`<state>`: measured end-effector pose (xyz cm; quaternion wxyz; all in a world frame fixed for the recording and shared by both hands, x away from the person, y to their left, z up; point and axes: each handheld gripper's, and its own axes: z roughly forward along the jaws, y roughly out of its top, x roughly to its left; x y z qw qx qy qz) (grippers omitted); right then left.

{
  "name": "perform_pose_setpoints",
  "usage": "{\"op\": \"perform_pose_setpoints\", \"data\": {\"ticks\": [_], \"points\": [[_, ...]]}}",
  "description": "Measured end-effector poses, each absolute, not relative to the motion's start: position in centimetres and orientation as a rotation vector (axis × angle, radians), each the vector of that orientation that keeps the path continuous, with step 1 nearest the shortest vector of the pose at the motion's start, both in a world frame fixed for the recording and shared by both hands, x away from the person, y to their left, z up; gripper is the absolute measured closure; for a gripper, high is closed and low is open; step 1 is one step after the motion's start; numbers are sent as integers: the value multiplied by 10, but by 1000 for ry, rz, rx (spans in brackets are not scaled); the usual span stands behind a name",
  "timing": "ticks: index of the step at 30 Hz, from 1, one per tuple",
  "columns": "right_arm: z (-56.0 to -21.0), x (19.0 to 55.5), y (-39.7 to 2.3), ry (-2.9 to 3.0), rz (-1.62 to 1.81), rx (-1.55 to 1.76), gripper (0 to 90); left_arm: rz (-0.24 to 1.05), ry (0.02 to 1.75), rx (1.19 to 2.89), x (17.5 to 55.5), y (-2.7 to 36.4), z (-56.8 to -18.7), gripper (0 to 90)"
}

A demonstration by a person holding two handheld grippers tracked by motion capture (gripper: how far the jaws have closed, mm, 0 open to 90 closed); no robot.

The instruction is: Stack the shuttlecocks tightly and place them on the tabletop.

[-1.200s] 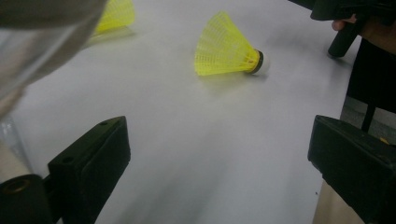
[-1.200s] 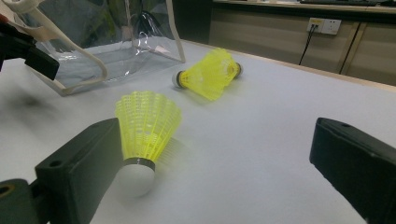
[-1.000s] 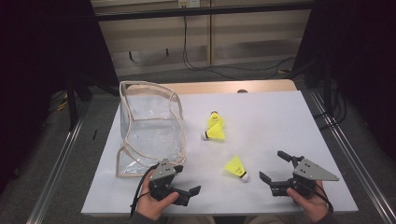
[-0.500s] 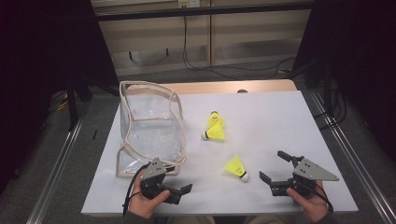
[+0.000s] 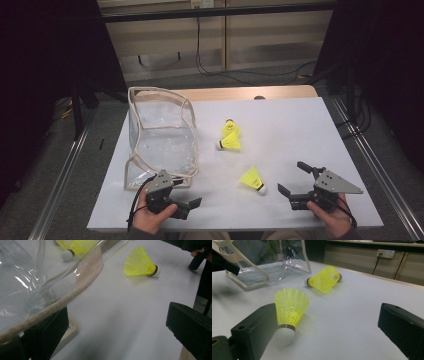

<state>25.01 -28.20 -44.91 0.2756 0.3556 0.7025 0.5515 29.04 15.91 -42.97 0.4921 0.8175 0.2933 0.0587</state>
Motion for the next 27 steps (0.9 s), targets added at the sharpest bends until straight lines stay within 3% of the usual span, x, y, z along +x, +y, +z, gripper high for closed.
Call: {"op": "perform_pose_setpoints", "data": {"ticks": [27], "points": [[-449, 250, -282, 1889, 1481, 954, 21, 185, 721, 1952, 286, 179, -423, 43]]}}
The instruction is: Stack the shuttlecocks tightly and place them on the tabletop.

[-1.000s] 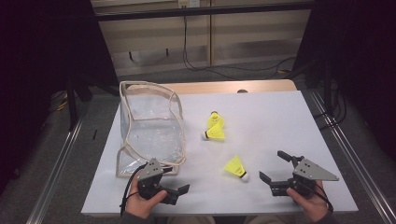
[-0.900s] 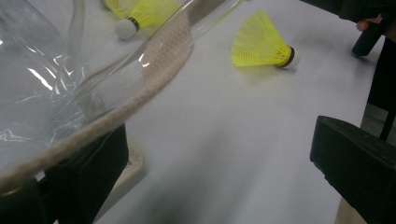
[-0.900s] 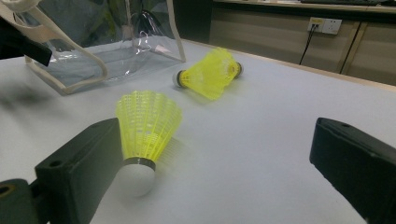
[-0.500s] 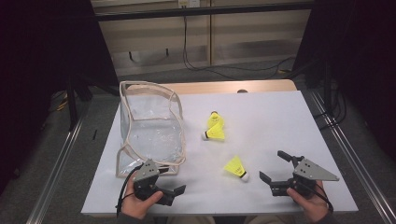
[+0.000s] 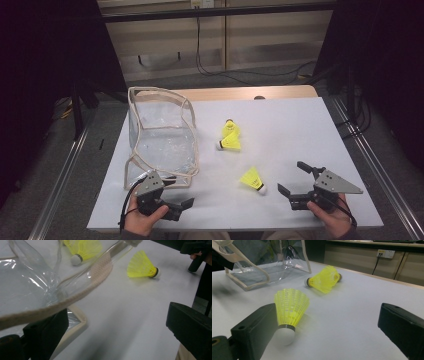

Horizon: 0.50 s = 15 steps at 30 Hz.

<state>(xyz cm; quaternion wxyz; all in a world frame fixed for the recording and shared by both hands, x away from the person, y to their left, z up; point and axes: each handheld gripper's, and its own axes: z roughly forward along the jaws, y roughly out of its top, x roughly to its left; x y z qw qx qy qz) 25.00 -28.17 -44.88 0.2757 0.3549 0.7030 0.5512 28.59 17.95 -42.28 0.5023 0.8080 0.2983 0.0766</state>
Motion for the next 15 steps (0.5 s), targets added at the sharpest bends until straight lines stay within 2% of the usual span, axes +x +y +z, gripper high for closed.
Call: {"op": "perform_pose_setpoints", "data": {"ticks": [15], "points": [[-448, 251, -281, 1895, 1478, 954, 21, 223, 750, 1932, 291, 196, -421, 39]]}}
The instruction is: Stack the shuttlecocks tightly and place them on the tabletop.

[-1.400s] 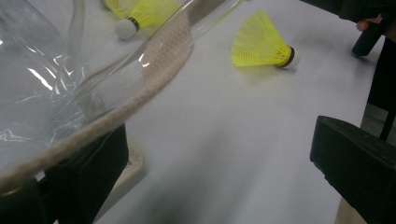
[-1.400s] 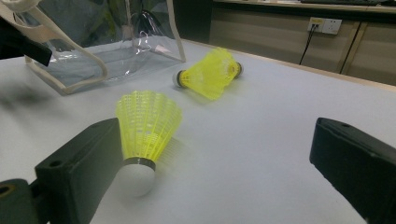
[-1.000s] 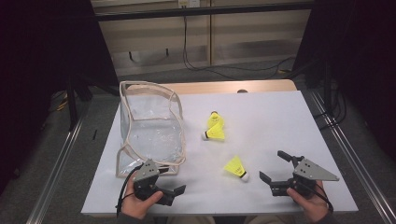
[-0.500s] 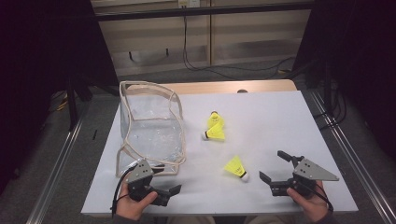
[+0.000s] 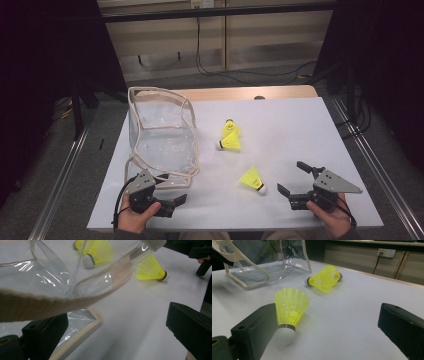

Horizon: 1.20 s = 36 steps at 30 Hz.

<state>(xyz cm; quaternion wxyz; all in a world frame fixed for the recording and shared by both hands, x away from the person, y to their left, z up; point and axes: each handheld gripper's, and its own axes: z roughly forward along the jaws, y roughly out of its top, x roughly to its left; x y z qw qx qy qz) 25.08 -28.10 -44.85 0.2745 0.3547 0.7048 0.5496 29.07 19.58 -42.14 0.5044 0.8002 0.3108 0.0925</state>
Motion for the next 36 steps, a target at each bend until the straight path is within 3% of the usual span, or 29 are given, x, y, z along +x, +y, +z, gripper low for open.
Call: {"op": "perform_pose_setpoints", "data": {"ticks": [36], "points": [[-448, 252, -280, 1906, 1479, 946, 21, 279, 802, 1911, 302, 215, -423, 40]]}}
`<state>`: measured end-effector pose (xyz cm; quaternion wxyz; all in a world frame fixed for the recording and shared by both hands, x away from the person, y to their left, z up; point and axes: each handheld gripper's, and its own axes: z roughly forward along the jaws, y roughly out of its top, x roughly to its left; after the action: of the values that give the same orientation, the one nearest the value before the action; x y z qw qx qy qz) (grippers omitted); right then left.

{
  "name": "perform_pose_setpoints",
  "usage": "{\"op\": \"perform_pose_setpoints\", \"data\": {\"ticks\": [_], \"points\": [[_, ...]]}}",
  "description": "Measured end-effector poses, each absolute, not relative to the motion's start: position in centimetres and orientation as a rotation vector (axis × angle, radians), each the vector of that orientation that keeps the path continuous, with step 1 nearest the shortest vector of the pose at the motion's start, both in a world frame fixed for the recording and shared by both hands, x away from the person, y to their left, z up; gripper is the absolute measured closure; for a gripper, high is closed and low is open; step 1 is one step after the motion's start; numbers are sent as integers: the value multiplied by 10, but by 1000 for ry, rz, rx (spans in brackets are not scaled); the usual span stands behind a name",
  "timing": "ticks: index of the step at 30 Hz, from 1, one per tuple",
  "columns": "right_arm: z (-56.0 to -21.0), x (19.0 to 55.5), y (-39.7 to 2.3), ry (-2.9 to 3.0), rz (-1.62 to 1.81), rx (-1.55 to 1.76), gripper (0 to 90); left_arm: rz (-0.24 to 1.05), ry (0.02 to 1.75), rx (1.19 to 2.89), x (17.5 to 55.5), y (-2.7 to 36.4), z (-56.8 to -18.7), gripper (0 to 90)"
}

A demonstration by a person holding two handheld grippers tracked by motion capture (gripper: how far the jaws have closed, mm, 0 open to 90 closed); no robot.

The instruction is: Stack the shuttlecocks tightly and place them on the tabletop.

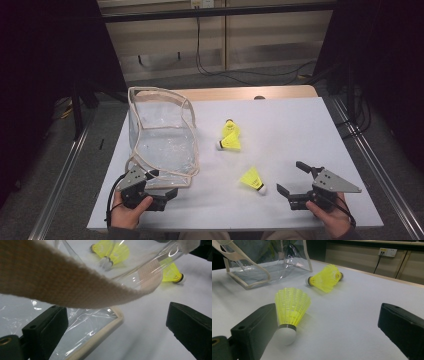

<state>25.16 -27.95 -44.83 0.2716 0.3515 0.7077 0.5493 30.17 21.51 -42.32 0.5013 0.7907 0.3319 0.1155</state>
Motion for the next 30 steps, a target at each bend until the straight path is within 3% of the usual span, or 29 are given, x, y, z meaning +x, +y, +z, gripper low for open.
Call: {"op": "perform_pose_setpoints", "data": {"ticks": [30], "points": [[-445, 266, -275, 1943, 1456, 985, 21, 293, 798, 1902, 304, 223, -424, 46]]}}
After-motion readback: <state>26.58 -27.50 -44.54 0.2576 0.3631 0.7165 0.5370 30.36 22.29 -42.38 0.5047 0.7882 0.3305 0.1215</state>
